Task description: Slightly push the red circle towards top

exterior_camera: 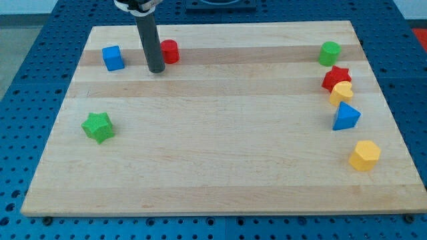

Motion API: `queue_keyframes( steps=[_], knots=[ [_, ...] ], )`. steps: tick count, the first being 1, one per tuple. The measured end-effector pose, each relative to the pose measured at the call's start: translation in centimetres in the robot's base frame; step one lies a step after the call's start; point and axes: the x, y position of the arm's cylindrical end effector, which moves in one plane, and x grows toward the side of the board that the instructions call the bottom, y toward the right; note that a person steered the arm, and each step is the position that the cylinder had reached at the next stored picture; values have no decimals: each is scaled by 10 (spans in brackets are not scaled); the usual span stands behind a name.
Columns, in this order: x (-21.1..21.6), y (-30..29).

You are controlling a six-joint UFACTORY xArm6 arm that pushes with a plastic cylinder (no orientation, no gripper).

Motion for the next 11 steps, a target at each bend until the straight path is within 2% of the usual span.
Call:
queue_keyframes(
  steps=[2, 4, 5, 6, 8, 9, 10, 11],
  knots=[
    [8, -23],
    [-22, -23],
    [-22, -23],
    [-28, 14],
    [-28, 27],
    [-29, 52],
    [-29, 50],
    [-14, 11]
  ],
)
